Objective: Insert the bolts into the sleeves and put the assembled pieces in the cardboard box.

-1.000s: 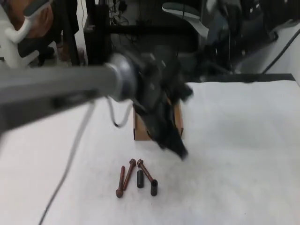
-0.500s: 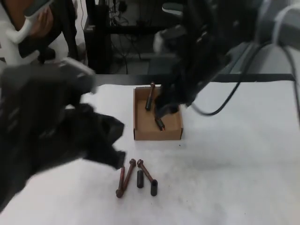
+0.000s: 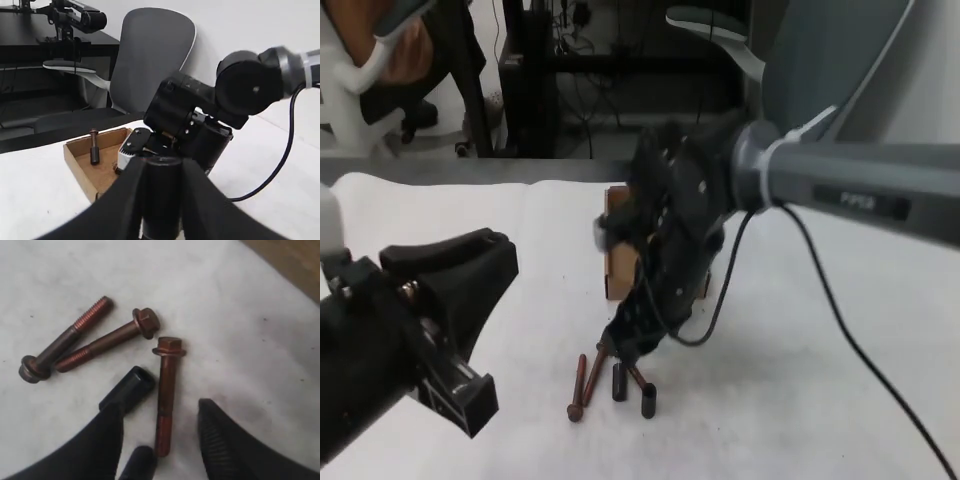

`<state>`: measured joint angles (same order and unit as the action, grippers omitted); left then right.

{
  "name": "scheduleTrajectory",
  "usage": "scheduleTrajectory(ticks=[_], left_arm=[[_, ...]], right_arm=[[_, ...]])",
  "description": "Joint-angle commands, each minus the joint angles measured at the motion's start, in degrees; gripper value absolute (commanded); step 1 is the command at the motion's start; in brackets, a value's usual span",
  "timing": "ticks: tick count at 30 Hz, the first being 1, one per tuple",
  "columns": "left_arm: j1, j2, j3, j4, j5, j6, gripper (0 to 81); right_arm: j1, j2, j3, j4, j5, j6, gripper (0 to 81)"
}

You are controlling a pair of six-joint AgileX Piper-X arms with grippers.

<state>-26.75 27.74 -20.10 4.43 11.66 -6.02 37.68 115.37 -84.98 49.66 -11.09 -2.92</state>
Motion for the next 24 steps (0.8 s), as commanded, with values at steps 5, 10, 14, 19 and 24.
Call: scheduleTrajectory(ticks=[5,10,14,19,24], left_arm=[[0.18,-0.45,-0.02,0.48,0.45,-0.41,1.8],[0.18,-0.45,-0.02,0.48,0.45,-0.41,1.8],[0.18,-0.45,-0.02,0.35,0.45,-0.41,1.8],[0.18,-0.45,-0.02,0.06,0.45,-0.41,1.8],[0.18,-0.45,-0.02,0.05,0.45,-0.41,1.8]], right_arm=[[0.33,0.43,-0.29,-3.02,4.88,0.37,44.4],[0.33,0.43,-0.29,-5.59,5.29,0.34,44.4],[0.33,0.93,-0.29,-5.86,6.23,-0.03,44.2],[0.46,2.74,-0.29,-5.92,7.13,-1.43,30.2],[0.81,3.26,-0.29,-5.55,4.50,-1.82,35.0]])
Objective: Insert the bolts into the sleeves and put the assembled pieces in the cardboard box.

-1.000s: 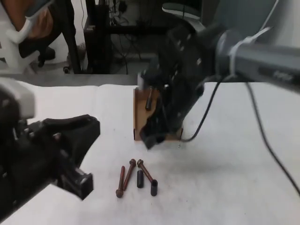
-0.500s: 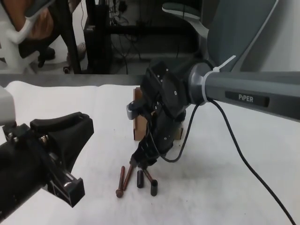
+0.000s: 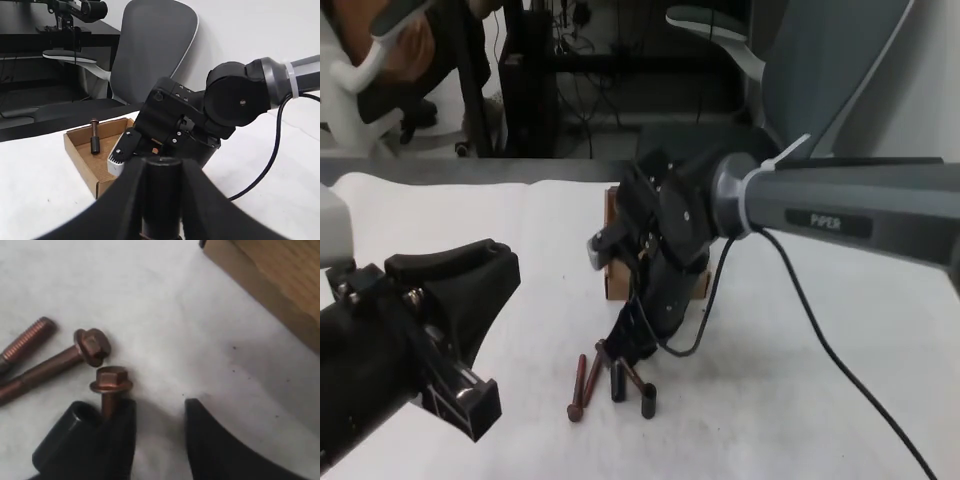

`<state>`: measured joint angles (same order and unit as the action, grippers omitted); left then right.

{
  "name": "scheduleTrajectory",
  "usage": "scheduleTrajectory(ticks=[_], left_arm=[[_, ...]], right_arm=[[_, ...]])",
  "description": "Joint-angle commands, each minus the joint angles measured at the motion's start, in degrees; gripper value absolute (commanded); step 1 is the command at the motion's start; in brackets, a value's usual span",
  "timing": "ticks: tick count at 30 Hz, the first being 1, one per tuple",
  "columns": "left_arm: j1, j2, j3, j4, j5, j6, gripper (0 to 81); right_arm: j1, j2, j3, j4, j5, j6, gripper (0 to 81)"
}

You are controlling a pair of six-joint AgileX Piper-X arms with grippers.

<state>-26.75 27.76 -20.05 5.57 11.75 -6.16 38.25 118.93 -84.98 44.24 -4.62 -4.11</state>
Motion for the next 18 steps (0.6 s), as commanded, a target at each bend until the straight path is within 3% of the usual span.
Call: scheduleTrajectory(ticks=[1,18], left_arm=[[0.18,-0.46,-0.08,-1.09,0.35,-0.27,1.8],[0.18,-0.46,0.34,0.75,1.65,-0.27,1.8]], right_arm=[[0.24,-0.30,-0.29,-0.14,-2.62,-0.62,37.1],[0.24,-0.40,-3.28,4.53,-7.25,-3.03,39.6]])
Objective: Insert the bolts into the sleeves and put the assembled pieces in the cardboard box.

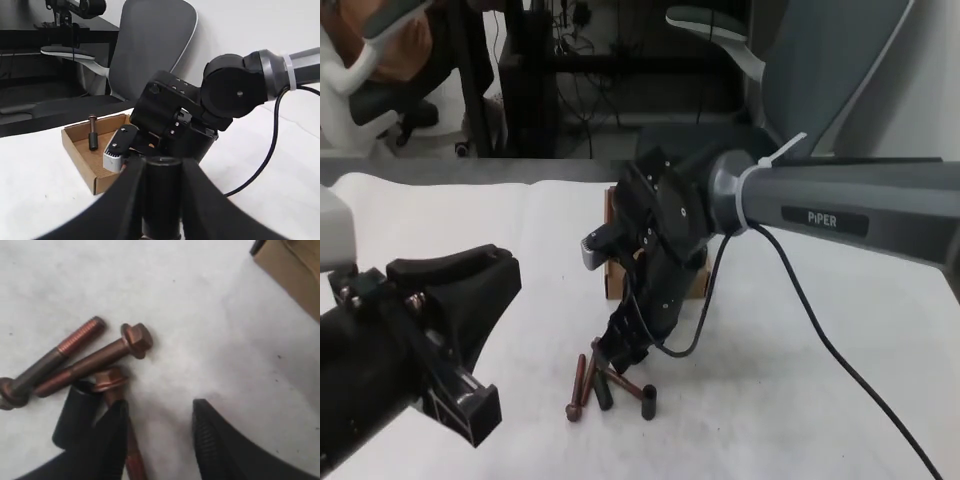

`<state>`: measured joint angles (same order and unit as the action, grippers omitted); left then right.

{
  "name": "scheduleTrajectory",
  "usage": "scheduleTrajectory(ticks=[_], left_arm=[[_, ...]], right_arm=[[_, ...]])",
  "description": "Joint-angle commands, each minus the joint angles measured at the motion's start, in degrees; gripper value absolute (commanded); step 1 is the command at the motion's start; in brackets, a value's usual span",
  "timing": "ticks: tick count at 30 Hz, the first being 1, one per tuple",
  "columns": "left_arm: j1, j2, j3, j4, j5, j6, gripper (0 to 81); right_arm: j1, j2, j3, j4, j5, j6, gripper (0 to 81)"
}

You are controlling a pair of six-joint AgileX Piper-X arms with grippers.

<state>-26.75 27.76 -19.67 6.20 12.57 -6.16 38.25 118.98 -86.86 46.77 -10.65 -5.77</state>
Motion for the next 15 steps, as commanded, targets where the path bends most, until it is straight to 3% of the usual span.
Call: scheduleTrajectory(ticks=[1,15], left_arm=[[0.18,-0.46,-0.03,0.38,0.82,-0.27,1.8],[0.18,-0.46,-0.03,0.47,0.82,0.21,1.8]], right_arm=[[0.38,-0.46,-1.73,2.53,-1.22,-2.06,39.6],[1.63,0.48,-2.00,1.49,1.10,-5.13,39.2]])
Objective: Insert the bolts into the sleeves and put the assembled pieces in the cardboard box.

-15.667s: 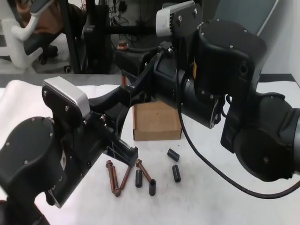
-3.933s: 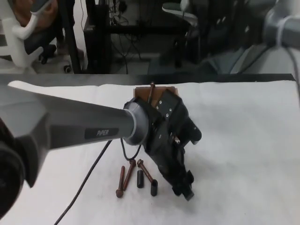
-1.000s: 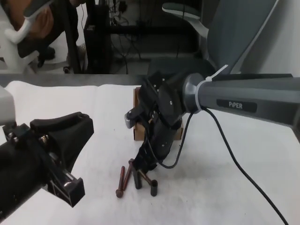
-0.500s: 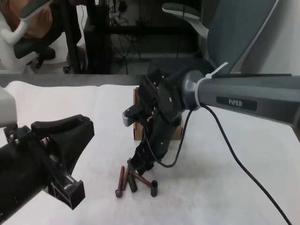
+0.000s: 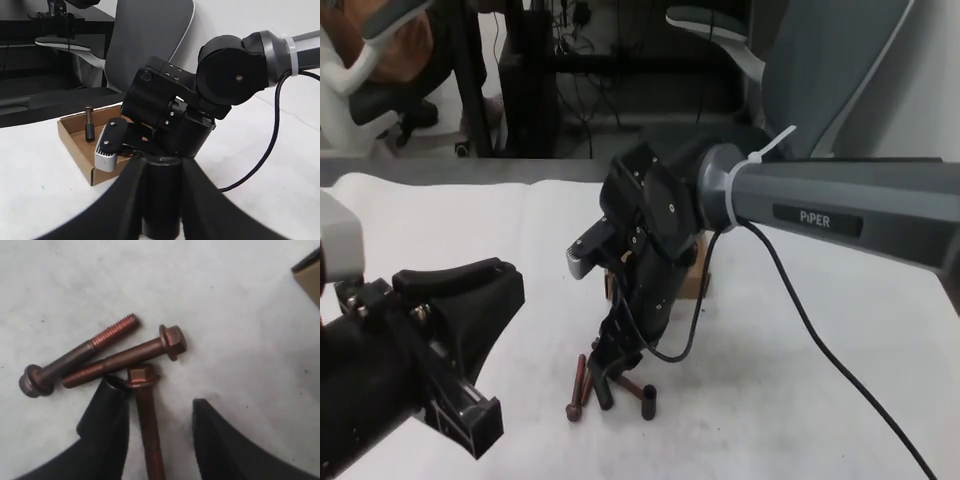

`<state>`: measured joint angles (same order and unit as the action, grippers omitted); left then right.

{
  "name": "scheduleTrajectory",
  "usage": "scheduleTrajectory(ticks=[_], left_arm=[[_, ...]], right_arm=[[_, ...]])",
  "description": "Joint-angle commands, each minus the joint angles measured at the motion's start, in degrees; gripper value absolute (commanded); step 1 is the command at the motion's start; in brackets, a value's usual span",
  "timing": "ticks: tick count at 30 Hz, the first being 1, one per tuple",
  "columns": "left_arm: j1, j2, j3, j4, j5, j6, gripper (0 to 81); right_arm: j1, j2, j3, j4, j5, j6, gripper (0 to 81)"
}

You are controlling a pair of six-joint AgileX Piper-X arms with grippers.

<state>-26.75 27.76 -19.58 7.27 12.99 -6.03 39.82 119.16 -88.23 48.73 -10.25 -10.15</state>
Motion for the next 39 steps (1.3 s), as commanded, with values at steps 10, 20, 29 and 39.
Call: scheduleTrajectory(ticks=[10,20,29,39], left_arm=[[0.18,-0.46,-0.12,-0.61,0.41,0.08,1.8],[0.18,-0.46,-0.12,-0.61,0.24,2.51,1.8],[0.18,-0.32,10.99,-15.15,0.24,0.51,1.8],[-2.64,7.86,19.58,-35.72,-1.12,-0.95,1.8]], right_arm=[[1.09,2.41,-0.63,0.64,4.54,-3.17,39.2],[3.23,1.25,-0.63,-0.47,8.08,-4.49,0.4],[1.50,-14.00,6.81,-9.96,7.16,-2.23,0.4],[1.86,-38.15,34.74,-46.50,-2.79,10.69,0.4]])
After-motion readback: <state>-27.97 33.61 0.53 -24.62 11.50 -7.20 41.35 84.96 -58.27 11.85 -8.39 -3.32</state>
